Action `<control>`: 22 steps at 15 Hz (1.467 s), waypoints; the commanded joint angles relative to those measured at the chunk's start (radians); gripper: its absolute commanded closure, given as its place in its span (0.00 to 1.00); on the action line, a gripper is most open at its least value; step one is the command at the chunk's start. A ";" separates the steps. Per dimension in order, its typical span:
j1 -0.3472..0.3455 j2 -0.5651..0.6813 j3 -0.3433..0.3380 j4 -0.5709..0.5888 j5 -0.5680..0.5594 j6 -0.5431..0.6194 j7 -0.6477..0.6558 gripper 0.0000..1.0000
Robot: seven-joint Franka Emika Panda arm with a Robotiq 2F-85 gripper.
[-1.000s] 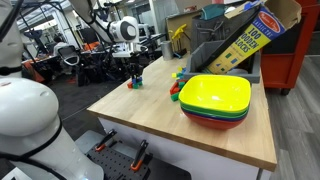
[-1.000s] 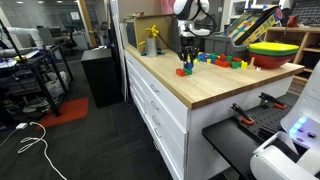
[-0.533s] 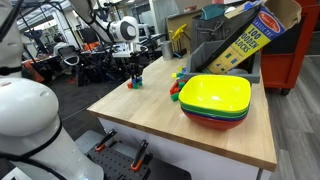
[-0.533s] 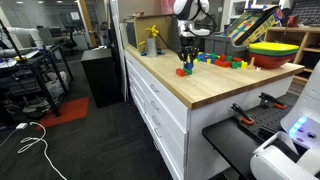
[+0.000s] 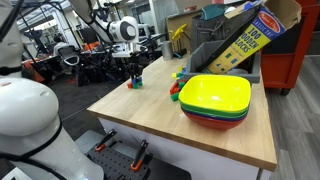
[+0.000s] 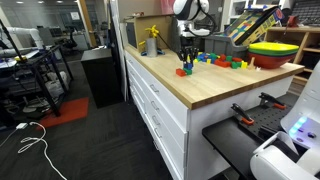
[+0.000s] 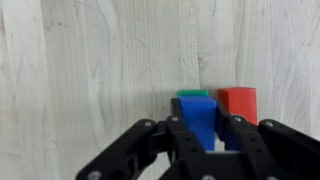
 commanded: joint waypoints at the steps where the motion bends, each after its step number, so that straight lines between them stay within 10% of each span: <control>1: 0.002 -0.002 0.000 0.003 0.002 -0.009 0.009 0.92; 22: 0.008 -0.005 -0.001 -0.013 -0.003 -0.006 0.011 0.92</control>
